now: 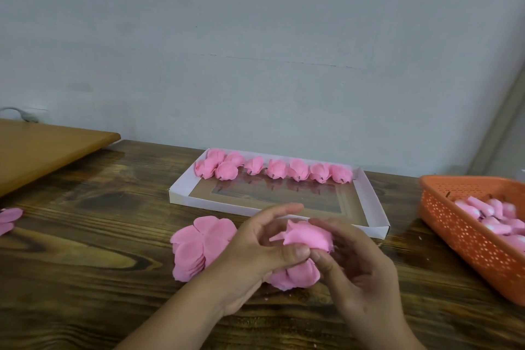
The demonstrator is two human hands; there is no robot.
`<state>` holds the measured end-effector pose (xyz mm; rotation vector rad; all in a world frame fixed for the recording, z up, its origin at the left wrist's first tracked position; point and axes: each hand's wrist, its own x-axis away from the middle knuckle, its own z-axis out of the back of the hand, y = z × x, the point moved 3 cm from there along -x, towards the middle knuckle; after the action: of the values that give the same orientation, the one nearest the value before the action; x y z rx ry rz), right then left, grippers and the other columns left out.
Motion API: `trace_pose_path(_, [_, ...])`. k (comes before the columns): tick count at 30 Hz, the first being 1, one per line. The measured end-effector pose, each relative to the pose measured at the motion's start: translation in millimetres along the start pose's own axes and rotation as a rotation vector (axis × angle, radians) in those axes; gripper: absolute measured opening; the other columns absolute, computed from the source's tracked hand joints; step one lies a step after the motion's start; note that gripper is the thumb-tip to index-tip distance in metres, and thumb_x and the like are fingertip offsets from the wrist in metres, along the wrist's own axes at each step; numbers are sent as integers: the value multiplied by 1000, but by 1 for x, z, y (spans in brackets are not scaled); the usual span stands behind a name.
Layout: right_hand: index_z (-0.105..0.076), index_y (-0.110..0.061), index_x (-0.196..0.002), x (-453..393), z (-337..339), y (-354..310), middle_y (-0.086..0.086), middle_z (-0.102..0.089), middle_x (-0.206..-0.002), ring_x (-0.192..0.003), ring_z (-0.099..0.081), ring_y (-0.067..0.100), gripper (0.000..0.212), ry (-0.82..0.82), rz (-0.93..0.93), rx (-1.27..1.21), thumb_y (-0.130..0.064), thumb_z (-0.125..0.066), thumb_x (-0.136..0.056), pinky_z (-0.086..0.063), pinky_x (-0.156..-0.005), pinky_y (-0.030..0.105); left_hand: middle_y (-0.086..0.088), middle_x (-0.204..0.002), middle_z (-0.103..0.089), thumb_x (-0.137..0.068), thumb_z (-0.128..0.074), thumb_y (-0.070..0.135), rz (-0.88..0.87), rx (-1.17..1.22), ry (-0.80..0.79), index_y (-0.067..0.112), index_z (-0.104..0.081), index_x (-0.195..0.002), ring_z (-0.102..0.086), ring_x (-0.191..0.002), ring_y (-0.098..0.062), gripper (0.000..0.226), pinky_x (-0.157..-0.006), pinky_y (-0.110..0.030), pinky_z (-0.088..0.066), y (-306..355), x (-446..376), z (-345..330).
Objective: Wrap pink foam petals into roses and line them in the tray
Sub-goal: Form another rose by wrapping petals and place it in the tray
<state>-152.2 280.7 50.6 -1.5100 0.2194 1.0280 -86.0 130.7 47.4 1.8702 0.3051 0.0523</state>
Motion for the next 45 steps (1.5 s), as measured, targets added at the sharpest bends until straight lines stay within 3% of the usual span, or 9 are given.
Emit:
trace_pose_path(7, [-70, -30, -108, -6, 2, 2, -10, -71, -117, -113, -67, 17, 31, -89, 20, 29, -10, -71, -85, -55, -90, 29, -3, -118, -74, -71, -86, 19, -187, -178, 5, 26, -78, -99, -71, -110, -22, 30, -85, -31, -59, 5, 2, -3])
trace_pose_path(11, [-72, -27, -112, -4, 2, 7, -6, -69, -125, -118, -64, 19, 32, -128, -124, -148, -9, -69, -86, -54, -93, 29, 0, -112, -76, -68, -86, 26, -224, -219, 66, 30, -79, -93, -72, -106, -17, 27, -81, -25, -58, 8, 3, -2])
trace_pose_path(15, [-66, -15, -125, -3, 1, 10, 2, -73, -118, -110, -69, 22, 43, -113, -259, -278, -4, -69, -83, -58, -87, 30, 0, -109, -78, -72, -81, 11, -256, -223, 106, 31, -79, -89, -73, -104, -16, 27, -80, -23, -57, 8, 3, -1])
trace_pose_path(19, [-76, -30, -109, -4, 2, 9, 4, -78, -100, -81, -75, 26, 37, -55, -250, -204, -10, -70, -79, -63, -69, 36, 1, -112, -77, -74, -82, 15, -249, -252, 61, 32, -79, -92, -72, -108, -17, 25, -82, -23, -57, 10, 5, -4])
trace_pose_path(24, [-78, -29, -103, -6, 3, 10, 4, -78, -98, -81, -75, 22, 34, 3, -239, -239, -9, -69, -77, -60, -65, 29, 3, -118, -74, -80, -71, 39, -205, -252, 25, 32, -77, -104, -69, -110, -16, 26, -84, -28, -57, 11, 7, -4])
trace_pose_path(29, [-77, -27, -103, -5, 2, 10, 5, -78, -98, -81, -75, 22, 34, 19, -242, -247, -10, -71, -75, -59, -62, 27, -11, -121, -70, -83, -64, 35, -167, -115, 16, 23, -75, -111, -66, -117, -29, 32, -96, -45, -56, 4, 3, 0])
trace_pose_path(34, [-76, -25, -105, -5, 2, 12, 5, -78, -100, -89, -75, 23, 34, 15, -267, -258, -11, -71, -74, -60, -66, 28, -8, -121, -70, -80, -69, 34, -159, -160, 57, 25, -75, -109, -64, -119, -32, 31, -99, -55, -54, -1, -1, 3])
trace_pose_path(38, [-76, -29, -105, -5, 1, 13, 4, -78, -100, -92, -75, 23, 36, 2, -289, -255, -15, -72, -73, -61, -74, 32, -3, -115, -73, -78, -71, 35, -167, -212, 75, 28, -76, -104, -66, -115, -29, 28, -98, -52, -56, 1, -1, 3])
trace_pose_path(45, [-77, -36, -104, -4, 0, 11, 3, -78, -98, -89, -75, 21, 36, -31, -268, -219, -15, -72, -75, -60, -72, 28, 3, -112, -74, -79, -72, 27, -152, -293, 99, 32, -77, -102, -68, -111, -20, 24, -94, -41, -58, 0, -1, 4])
